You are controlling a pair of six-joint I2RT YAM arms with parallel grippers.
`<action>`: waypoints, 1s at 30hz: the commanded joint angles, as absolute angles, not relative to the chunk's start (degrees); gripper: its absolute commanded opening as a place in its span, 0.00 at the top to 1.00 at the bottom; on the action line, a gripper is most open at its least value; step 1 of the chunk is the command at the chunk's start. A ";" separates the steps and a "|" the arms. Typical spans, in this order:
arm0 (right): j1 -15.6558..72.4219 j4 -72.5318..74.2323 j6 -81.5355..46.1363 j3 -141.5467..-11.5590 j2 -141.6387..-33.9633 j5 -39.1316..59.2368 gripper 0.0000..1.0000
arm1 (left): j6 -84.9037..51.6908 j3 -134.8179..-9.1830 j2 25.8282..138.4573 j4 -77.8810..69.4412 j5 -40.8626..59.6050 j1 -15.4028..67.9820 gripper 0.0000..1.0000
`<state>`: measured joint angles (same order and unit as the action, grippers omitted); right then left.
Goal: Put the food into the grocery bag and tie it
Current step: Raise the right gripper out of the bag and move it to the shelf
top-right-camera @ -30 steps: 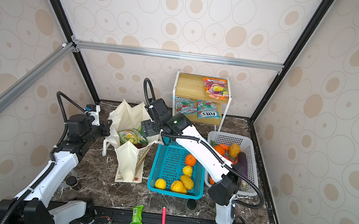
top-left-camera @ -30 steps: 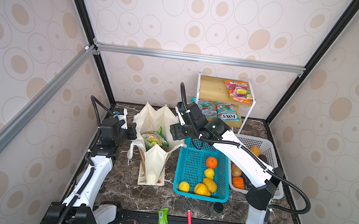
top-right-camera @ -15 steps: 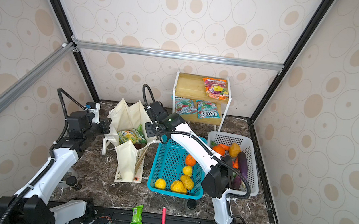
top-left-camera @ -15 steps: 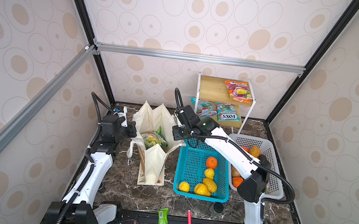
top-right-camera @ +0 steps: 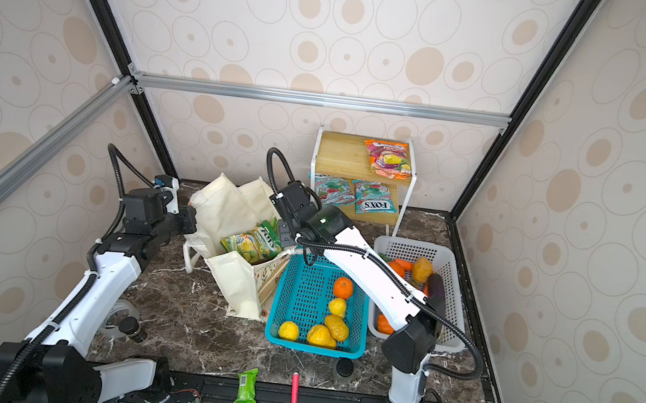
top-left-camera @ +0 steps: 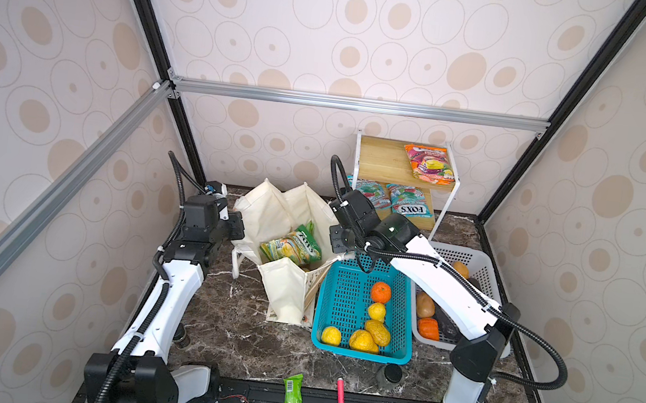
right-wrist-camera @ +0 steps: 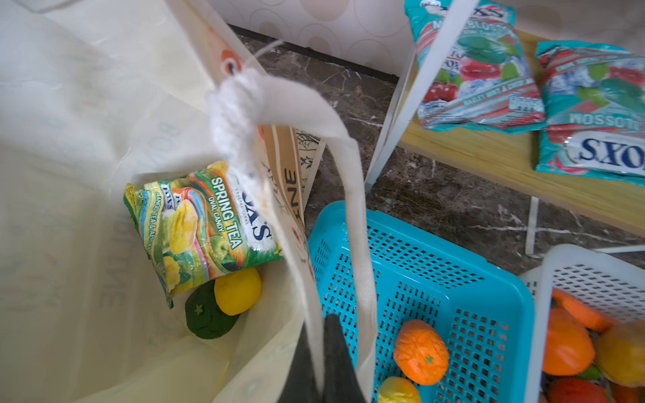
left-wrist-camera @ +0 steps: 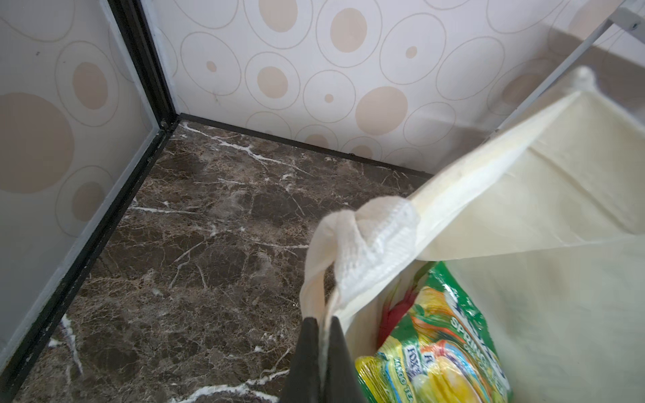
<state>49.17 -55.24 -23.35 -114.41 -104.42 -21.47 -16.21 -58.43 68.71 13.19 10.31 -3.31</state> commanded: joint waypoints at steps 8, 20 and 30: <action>48.39 -50.26 -22.50 -112.30 -102.66 -23.65 0.71 | -17.05 -56.46 70.78 4.46 19.75 -3.52 1.00; 40.05 -48.34 -15.43 -118.50 -95.20 -24.27 0.01 | -18.12 -52.94 69.90 1.71 24.77 -3.59 1.00; 23.76 -56.33 -14.40 -138.61 -104.74 -22.10 0.00 | -16.55 -52.58 69.25 2.85 23.54 -3.52 1.00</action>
